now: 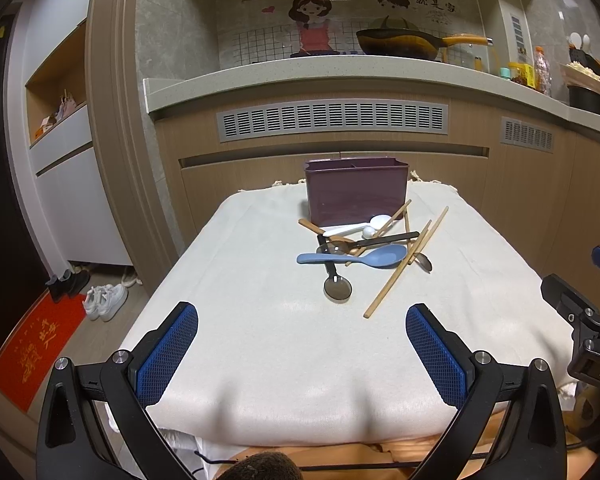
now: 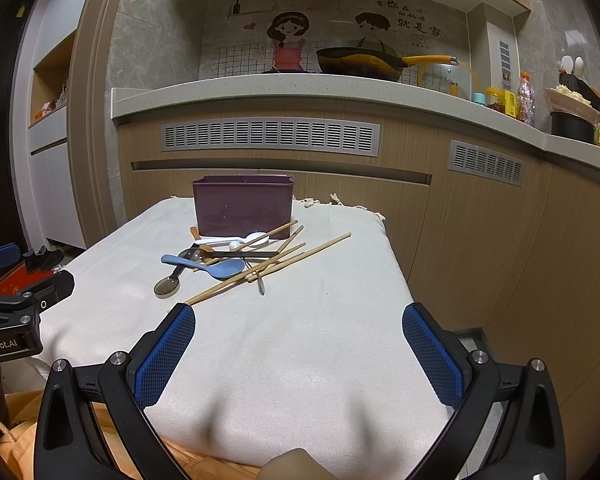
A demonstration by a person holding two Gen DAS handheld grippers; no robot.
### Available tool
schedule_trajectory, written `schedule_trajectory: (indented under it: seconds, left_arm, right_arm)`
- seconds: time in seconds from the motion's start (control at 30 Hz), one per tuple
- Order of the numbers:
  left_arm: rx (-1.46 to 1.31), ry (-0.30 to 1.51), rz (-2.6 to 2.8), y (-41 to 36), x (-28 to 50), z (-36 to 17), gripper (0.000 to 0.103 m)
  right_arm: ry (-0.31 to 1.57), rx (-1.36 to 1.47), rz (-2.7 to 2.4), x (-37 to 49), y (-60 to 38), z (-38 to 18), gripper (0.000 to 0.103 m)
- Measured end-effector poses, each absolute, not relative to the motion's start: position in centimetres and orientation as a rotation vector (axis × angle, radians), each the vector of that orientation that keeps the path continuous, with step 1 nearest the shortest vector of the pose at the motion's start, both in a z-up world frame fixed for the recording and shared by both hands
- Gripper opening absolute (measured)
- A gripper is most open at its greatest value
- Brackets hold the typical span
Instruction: Organize utensils
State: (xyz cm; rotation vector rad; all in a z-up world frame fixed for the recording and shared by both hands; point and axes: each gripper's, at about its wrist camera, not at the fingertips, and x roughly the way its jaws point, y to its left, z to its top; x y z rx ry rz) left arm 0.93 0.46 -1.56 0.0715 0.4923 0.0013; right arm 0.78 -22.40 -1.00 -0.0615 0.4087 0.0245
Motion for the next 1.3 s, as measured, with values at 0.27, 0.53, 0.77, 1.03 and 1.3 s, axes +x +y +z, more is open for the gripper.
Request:
schedule_trajectory:
  seconds: [0.27,0.53,0.77,1.03,1.3]
  left_arm:
    - [0.074,0.494,0.006,0.5,0.5,-1.8,0.103]
    - [0.073,0.495,0.006,0.4,0.7,-1.6,0.103]
    - [0.077,0.5,0.005,0.3,0.9,-1.8,0.103]
    - [0.103,0.543,-0.014,-0.2,2.4,-2.1,0.103]
    - [0.138,0.552,-0.019,-1.3,6.4,-1.0,0.103]
  right_arm:
    - [0.412,-0.058,0.025,0.7,-22.4,-1.1,0.103]
    - [0.413,-0.058,0.025,0.8,-22.4,-1.2,0.103]
    - [0.411,-0.056,0.025,0.8,-22.4,-1.2,0.103]
    - [0.41,-0.038,0.017,2.0,-23.0,-0.8,0.103]
    - [0.431,-0.062,0.011,5.0,-23.4,-0.2,0.103]
